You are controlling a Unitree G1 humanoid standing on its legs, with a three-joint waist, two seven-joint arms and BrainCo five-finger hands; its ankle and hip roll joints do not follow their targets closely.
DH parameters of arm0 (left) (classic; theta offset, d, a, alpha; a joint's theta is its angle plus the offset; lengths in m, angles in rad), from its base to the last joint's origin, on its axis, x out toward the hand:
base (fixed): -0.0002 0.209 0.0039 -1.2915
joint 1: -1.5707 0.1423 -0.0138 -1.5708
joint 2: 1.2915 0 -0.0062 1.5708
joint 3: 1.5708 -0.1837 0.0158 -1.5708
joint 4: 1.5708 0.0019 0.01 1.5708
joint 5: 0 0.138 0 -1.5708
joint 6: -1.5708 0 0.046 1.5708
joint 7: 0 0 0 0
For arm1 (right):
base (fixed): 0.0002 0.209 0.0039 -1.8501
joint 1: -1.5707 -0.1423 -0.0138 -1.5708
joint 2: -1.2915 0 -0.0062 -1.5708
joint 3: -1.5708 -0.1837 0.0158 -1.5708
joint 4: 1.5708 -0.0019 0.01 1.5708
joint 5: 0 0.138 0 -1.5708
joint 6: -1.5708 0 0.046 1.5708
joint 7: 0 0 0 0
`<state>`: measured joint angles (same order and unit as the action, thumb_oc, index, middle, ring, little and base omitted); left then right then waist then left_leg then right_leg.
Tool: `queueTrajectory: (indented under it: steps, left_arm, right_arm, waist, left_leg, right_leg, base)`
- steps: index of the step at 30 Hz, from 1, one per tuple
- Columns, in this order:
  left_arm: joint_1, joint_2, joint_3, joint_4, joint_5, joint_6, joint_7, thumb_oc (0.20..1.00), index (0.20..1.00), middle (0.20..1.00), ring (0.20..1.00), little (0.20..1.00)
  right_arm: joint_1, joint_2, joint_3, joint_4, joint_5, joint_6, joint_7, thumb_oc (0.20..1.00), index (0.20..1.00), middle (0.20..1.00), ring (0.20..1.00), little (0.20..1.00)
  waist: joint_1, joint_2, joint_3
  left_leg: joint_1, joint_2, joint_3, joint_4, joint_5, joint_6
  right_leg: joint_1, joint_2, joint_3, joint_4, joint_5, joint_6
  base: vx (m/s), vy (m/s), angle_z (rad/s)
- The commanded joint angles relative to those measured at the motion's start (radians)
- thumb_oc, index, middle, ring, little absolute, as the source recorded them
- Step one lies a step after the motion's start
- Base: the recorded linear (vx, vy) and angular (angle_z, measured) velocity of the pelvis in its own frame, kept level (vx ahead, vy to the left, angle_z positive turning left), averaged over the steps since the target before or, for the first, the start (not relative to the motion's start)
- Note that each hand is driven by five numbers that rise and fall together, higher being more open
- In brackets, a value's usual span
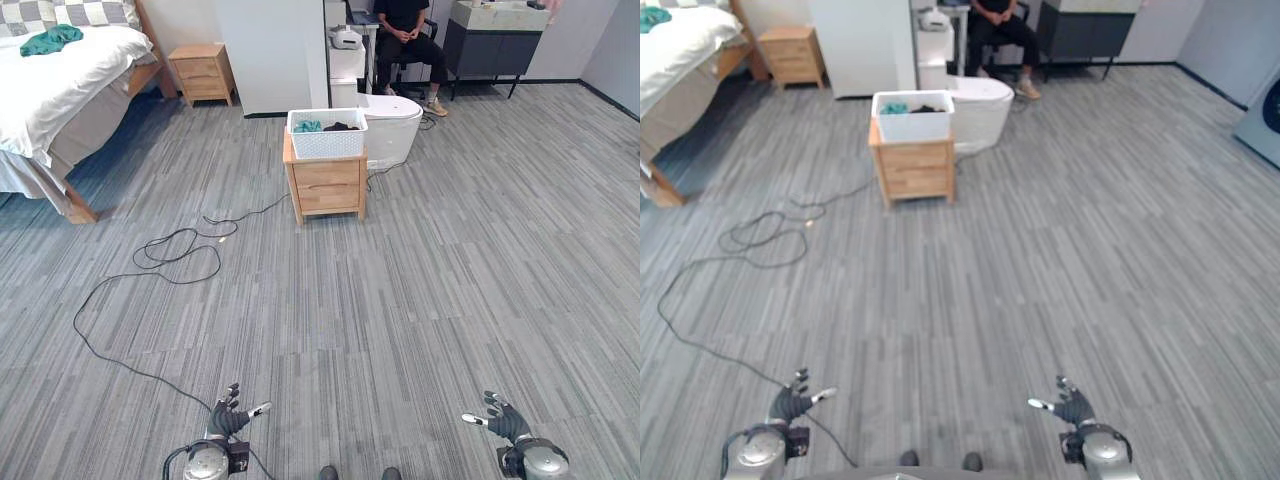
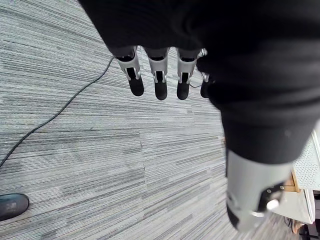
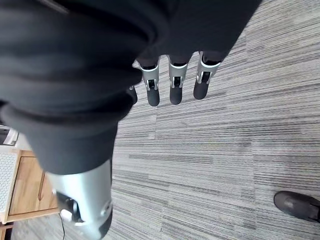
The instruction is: Grab the laundry basket,head to the washer,open it,put in the laundry and shut it.
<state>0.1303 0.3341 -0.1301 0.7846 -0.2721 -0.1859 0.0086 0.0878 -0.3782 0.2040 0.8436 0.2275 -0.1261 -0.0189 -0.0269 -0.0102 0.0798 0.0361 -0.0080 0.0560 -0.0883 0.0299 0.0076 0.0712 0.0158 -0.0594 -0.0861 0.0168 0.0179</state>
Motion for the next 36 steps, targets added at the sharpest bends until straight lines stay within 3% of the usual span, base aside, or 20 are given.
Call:
queueTrajectory:
  steps: [1,8,15,20,24,25,26,31,32,33,36]
  left_arm:
    - [-0.047,0.008,0.011,0.016,-0.036,-0.023,0.021,1.0,1.0,1.0,1.0,1.0]
    - [-0.049,-0.003,-0.002,0.017,-0.039,-0.016,0.021,1.0,1.0,1.0,1.0,1.0]
    - [-0.058,0.005,0.0,-0.039,-0.057,-0.02,0.027,1.0,1.0,1.0,1.0,1.0]
    - [-0.085,0.014,0.024,-0.055,-0.095,-0.023,0.036,1.0,1.0,1.0,1.0,1.0]
    - [-0.093,0.006,0.016,-0.043,-0.091,-0.024,0.041,1.0,1.0,1.0,1.0,1.0]
    - [-0.096,0.005,-0.002,-0.054,-0.088,-0.023,0.038,1.0,1.0,1.0,1.0,1.0]
    - [-0.096,0.004,-0.002,-0.055,-0.088,-0.023,0.038,1.0,1.0,1.0,1.0,1.0]
    - [-0.106,-0.01,-0.029,-0.058,-0.064,-0.019,0.035,1.0,1.0,1.0,1.0,1.0]
    - [-0.094,-0.015,-0.039,-0.057,-0.052,-0.019,0.025,1.0,1.0,1.0,1.0,1.0]
    - [-0.091,-0.022,-0.042,-0.055,-0.055,-0.019,0.02,1.0,1.0,1.0,1.0,1.0]
    - [-0.094,-0.024,-0.054,-0.042,-0.045,-0.017,0.015,1.0,1.0,1.0,1.0,1.0]
  right_arm:
    - [-0.027,0.014,-0.021,0.019,0.063,-0.03,-0.009,1.0,1.0,1.0,1.0,1.0]
    - [-0.031,0.017,-0.036,0.027,0.092,-0.028,-0.015,1.0,1.0,1.0,1.0,1.0]
    - [-0.082,0.014,0.001,0.003,0.04,-0.02,-0.028,1.0,1.0,1.0,1.0,1.0]
    - [-0.166,0.033,0.054,-0.02,0.008,-0.014,-0.032,1.0,1.0,1.0,1.0,1.0]
    - [-0.175,0.035,0.07,-0.051,-0.001,-0.014,-0.033,1.0,1.0,1.0,1.0,1.0]
    - [-0.174,0.03,0.078,-0.063,0.001,-0.018,-0.036,1.0,1.0,1.0,1.0,1.0]
    - [-0.174,0.03,0.078,-0.063,0.001,-0.018,-0.036,1.0,1.0,1.0,1.0,1.0]
    - [-0.133,0.017,0.078,-0.111,-0.014,-0.016,-0.041,1.0,1.0,1.0,1.0,1.0]
    - [-0.101,0.01,0.07,-0.122,-0.019,-0.019,-0.036,1.0,1.0,1.0,1.0,1.0]
    - [-0.095,0.005,0.061,-0.109,-0.023,-0.022,-0.036,1.0,1.0,1.0,1.0,1.0]
    - [-0.095,-0.008,0.059,-0.114,-0.021,-0.026,-0.035,1.0,1.0,1.0,1.0,1.0]
  waist:
    - [-0.002,-0.028,-0.016]
    - [-0.006,-0.025,-0.005]
    - [0.005,-0.048,0.012]
    - [0.025,-0.06,0.051]
    - [0.016,-0.053,0.069]
    - [-0.001,-0.05,0.077]
    - [-0.002,-0.049,0.079]
    - [-0.056,-0.053,0.088]
    - [-0.067,-0.044,0.07]
    - [-0.07,-0.028,0.06]
    - [-0.077,-0.011,0.047]
  left_leg:
    - [0.045,0.011,-0.023,0.004,-0.066,-0.028]
    - [0.037,0.006,-0.026,0.02,-0.075,-0.026]
    - [-0.024,-0.018,-0.014,0.102,-0.124,0.006]
    - [-0.064,-0.052,-0.028,0.189,-0.181,0.045]
    - [-0.03,-0.056,-0.033,0.188,-0.2,0.049]
    - [0.017,-0.062,-0.046,0.165,-0.216,0.048]
    - [0.02,-0.061,-0.047,0.164,-0.218,0.048]
    - [0.172,-0.066,-0.107,0.117,-0.268,0.023]
    - [0.192,-0.051,-0.133,0.139,-0.252,-0.003]
    - [0.176,-0.031,-0.131,0.19,-0.177,-0.043]
    - [0.138,-0.005,-0.114,0.299,-0.055,-0.101]
  right_leg:
    - [-0.012,-0.054,0.014,0.036,-0.074,0.087]
    - [-0.014,-0.06,-0.001,0.047,-0.08,0.088]
    - [-0.053,-0.09,0.035,0.097,-0.078,0.11]
    - [-0.17,-0.113,0.079,0.295,-0.06,0.151]
    - [-0.225,-0.099,0.07,0.347,-0.052,0.138]
    - [-0.281,-0.069,0.04,0.298,-0.042,0.128]
    - [-0.278,-0.068,0.038,0.298,-0.043,0.127]
    - [-0.361,-0.04,-0.09,0.15,0.005,0.129]
    - [-0.333,-0.029,-0.069,0.158,0.005,0.102]
    - [-0.307,-0.019,-0.062,0.16,0.007,0.085]
    - [-0.261,-0.009,-0.067,0.153,-0.015,0.055]
  base:
    - [0.05,-0.016,0.16]
    - [0.05,0.036,0.13]
    - [0.05,0.141,-0.11]
    - [0.05,0.179,-0.33]
    - [0.19,0.086,-0.05]
    - [0.23,0.025,0.25]
    - [0.34,0.015,0.1]
    - [0.46,-0.12,0.33]
    - [0.71,-0.332,0.71]
    - [0.56,-0.287,0.82]
    - [0.28,-0.14,0.85]
